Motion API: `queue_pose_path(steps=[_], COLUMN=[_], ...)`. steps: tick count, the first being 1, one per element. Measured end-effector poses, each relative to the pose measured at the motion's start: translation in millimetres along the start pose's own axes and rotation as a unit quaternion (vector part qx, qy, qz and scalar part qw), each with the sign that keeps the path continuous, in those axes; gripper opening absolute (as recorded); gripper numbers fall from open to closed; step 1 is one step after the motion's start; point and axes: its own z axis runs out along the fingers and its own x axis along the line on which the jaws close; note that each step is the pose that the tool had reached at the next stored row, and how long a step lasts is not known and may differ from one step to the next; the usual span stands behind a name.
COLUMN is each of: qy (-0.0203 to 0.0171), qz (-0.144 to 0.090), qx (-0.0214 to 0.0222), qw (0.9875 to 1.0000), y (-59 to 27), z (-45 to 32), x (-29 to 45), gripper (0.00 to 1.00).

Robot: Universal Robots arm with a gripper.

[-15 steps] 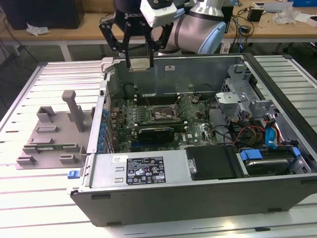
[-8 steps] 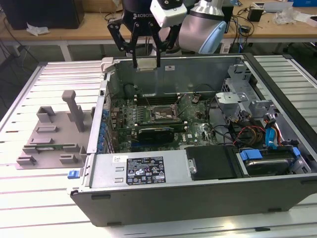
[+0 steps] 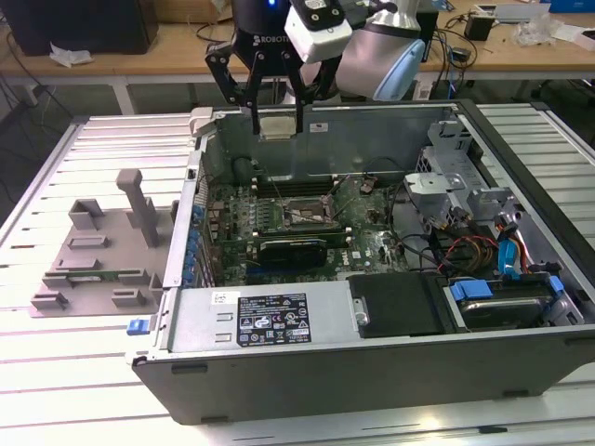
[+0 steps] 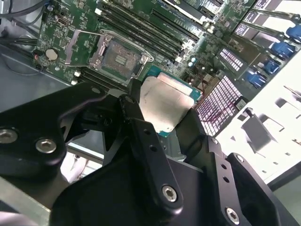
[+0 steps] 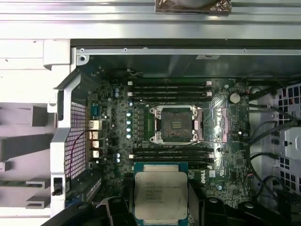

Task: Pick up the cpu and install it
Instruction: 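Pick up the cpu and move it towards the insertion slot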

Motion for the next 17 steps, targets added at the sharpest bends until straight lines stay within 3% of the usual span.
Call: queue_pose_path(steps=[17], qy=[0.0020], qz=[0.000], qx=[0.0064], qw=[1.0000], y=[1.9], z=[36.0], x=[-9.1], gripper=[0.55])
